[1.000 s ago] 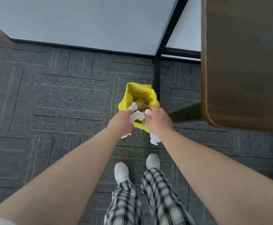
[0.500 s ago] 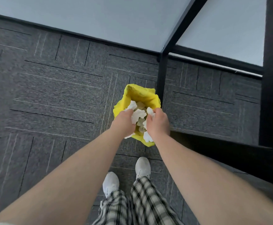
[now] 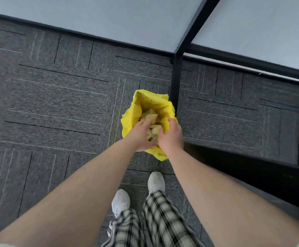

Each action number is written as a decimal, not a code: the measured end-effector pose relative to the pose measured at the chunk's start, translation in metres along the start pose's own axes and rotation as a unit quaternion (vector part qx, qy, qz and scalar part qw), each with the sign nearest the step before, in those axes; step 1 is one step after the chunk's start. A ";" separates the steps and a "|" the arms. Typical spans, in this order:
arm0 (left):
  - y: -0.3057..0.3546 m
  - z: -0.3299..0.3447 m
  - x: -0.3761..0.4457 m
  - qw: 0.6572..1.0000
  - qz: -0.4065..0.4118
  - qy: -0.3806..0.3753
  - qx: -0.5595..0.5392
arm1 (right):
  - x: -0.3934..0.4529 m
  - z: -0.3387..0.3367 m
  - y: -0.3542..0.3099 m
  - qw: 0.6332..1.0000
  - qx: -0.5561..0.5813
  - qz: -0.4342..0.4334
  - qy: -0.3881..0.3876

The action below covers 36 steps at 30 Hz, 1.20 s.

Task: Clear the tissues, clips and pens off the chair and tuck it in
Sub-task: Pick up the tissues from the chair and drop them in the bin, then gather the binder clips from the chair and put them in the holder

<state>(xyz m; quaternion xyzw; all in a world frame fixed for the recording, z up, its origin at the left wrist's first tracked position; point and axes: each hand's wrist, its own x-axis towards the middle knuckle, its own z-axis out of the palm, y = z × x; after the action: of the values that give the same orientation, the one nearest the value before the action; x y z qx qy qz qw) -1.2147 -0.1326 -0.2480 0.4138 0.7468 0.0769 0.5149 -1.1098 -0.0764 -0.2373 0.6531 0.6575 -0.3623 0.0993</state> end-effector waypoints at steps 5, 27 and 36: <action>0.003 -0.012 -0.021 0.997 -0.023 -0.025 0.072 | -0.019 -0.006 0.008 0.997 -0.048 -0.033 -0.050; 0.139 0.030 -0.204 0.874 0.085 -0.141 0.457 | -0.225 -0.129 0.137 0.999 0.002 -0.010 -0.041; 0.262 0.167 -0.241 0.801 0.200 -0.170 0.538 | -0.303 -0.183 0.312 0.995 0.051 0.084 0.011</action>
<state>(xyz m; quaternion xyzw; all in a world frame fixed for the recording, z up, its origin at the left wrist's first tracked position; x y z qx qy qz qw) -0.9042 -0.1833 -0.0128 0.7710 0.4689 -0.3080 0.3014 -0.7178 -0.2395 -0.0312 0.7145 0.5817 -0.3786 0.0883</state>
